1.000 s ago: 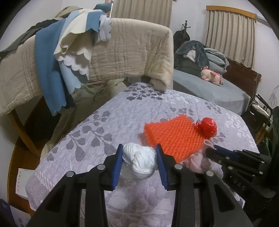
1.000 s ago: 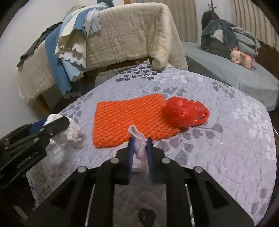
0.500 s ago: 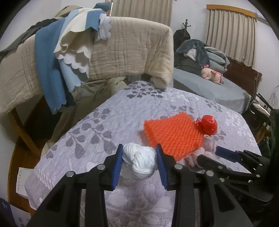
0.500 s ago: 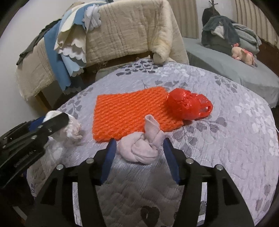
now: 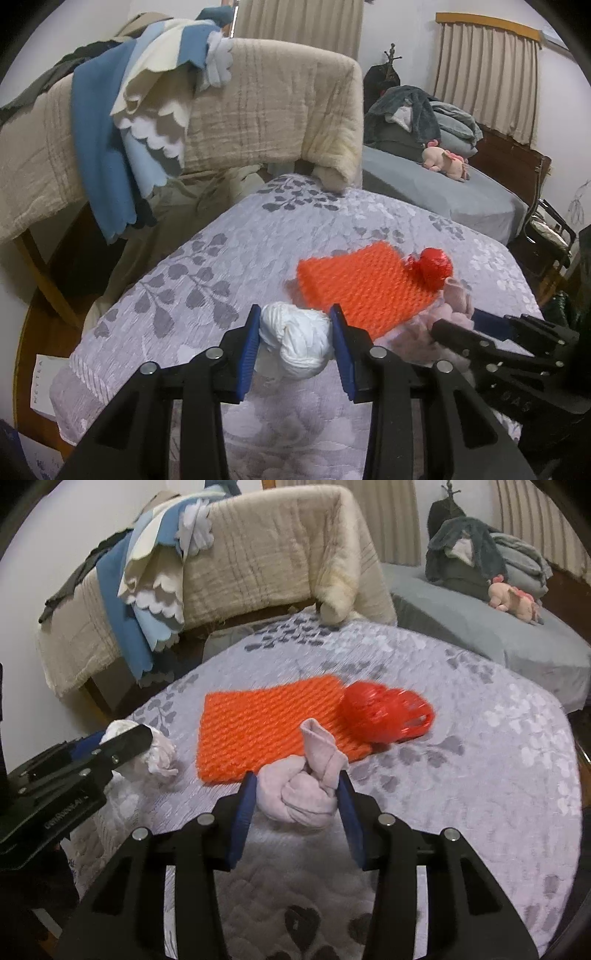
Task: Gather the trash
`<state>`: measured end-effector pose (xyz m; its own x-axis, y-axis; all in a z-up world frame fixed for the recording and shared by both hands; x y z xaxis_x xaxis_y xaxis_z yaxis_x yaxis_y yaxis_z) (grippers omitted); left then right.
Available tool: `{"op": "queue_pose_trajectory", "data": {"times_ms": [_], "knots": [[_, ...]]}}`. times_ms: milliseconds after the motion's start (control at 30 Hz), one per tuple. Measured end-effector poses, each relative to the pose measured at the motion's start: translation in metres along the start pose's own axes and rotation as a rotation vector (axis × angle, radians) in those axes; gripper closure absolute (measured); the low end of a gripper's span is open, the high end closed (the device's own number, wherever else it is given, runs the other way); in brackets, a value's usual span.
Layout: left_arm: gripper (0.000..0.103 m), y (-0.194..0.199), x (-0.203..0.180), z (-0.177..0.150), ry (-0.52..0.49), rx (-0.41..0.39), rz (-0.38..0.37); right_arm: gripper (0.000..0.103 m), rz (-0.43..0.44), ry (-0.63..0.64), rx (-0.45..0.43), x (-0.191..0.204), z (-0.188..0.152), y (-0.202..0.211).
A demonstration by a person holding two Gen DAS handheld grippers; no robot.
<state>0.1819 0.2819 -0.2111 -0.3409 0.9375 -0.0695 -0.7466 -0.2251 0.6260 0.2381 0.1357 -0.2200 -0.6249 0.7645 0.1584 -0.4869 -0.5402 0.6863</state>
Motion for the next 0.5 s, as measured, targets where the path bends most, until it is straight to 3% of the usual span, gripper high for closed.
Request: {"op": "queue_pose_trajectory", "data": {"times_ms": [500], "knots": [[0.066, 0.032, -0.083, 0.018, -0.07, -0.048, -0.11, 0.061, -0.091, -0.055, -0.118, -0.065, 0.014, 0.095]]}}
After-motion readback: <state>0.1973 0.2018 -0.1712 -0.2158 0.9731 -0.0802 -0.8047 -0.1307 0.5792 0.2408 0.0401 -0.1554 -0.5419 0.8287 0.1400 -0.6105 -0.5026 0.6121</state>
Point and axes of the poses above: each gripper's, at about its wrist camera, not at the fingertips, and y roughly against the way its jaws point, x to its left, z to its top, the point moved 7 cm from there along -y, roughly the way its jaws point, and after that the axes turned 4 degrees about z, right-handed, at the moved point
